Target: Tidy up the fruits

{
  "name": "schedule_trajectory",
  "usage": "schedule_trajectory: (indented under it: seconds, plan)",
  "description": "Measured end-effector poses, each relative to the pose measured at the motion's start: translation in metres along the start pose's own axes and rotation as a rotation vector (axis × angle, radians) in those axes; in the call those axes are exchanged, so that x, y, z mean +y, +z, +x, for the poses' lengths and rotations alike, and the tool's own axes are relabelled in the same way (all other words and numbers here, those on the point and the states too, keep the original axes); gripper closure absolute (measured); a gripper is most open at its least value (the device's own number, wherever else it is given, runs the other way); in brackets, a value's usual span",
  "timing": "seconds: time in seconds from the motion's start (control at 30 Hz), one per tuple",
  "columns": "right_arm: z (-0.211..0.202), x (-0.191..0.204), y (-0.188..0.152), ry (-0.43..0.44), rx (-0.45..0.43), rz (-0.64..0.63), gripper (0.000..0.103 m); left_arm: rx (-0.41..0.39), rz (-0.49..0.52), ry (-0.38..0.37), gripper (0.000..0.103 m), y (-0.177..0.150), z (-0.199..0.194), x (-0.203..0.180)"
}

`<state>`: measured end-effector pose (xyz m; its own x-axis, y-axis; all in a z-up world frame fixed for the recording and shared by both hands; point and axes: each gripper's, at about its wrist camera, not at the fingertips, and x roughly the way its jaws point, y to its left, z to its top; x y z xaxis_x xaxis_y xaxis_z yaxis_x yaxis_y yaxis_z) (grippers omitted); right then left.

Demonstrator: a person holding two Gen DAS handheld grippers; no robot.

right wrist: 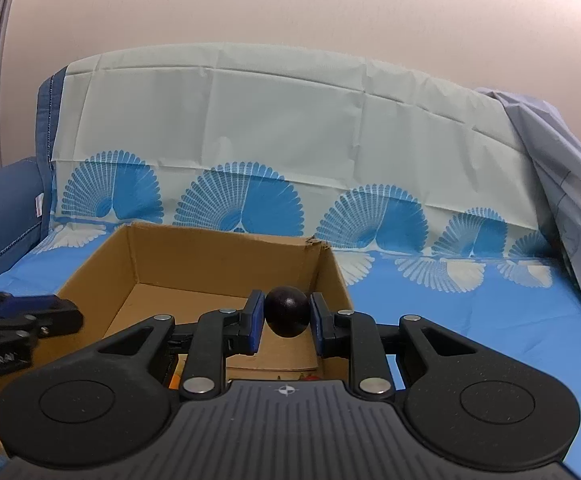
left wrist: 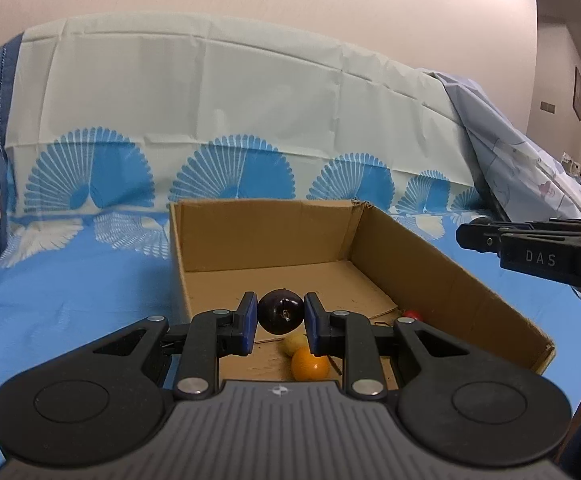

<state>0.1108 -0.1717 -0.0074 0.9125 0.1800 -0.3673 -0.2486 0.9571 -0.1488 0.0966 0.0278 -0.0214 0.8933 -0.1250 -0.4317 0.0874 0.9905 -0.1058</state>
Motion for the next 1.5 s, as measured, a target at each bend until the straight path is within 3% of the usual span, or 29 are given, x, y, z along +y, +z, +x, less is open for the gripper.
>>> schedule_trajectory:
  seconds: [0.27,0.3,0.37,0.4,0.5,0.6,0.67,0.73,0.9,1.0,1.1,1.17,1.37,1.5]
  plan:
    - [0.008,0.002,-0.002,0.004,0.035,-0.014,0.075,0.002,0.015,-0.017,0.075,-0.001,0.005,-0.010]
    - [0.010,0.002,-0.003,0.003,0.050,-0.019,0.069,0.005,0.016,-0.014,0.074,-0.001,0.005,-0.010]
    - [0.011,0.004,-0.004,-0.010,0.063,-0.028,0.046,0.006,0.010,-0.013,0.070,-0.001,0.005,-0.009]
    - [0.011,0.004,-0.005,-0.013,0.061,-0.030,0.044,0.005,0.001,-0.012,0.062,0.000,0.004,-0.007]
    - [0.009,0.004,-0.005,-0.009,0.061,-0.021,0.040,-0.002,-0.013,-0.002,0.052,0.000,-0.001,-0.004]
    - [0.004,0.005,-0.005,-0.013,0.049,-0.011,0.024,-0.003,-0.013,0.001,0.042,-0.001,-0.010,-0.004]
    - [0.000,0.004,-0.005,-0.014,0.040,0.006,0.007,-0.010,-0.003,0.004,0.033,-0.002,-0.020,-0.005]
    - [-0.007,0.003,-0.005,-0.011,0.036,0.027,0.002,-0.033,0.019,0.019,0.022,-0.003,-0.033,-0.008]
    - [-0.032,0.000,-0.008,-0.015,0.018,0.053,0.001,-0.094,0.062,0.056,0.016,-0.004,-0.069,-0.018]
    - [-0.053,-0.004,-0.009,-0.032,0.003,0.071,0.001,-0.077,-0.002,0.096,0.016,-0.006,-0.088,-0.018]
    - [-0.072,-0.012,-0.013,-0.050,0.008,0.105,0.001,-0.032,-0.052,0.165,0.014,-0.013,-0.105,-0.022]
    - [-0.083,-0.016,-0.017,-0.076,0.047,0.134,0.001,0.008,-0.087,0.166,0.001,-0.017,-0.114,-0.023]
    - [-0.108,-0.016,-0.039,-0.104,0.122,0.180,0.001,0.185,-0.145,0.167,0.000,-0.037,-0.117,-0.032]
    - [-0.104,-0.013,-0.040,-0.102,0.132,0.170,0.001,0.194,-0.115,0.175,0.000,-0.040,-0.106,-0.037]
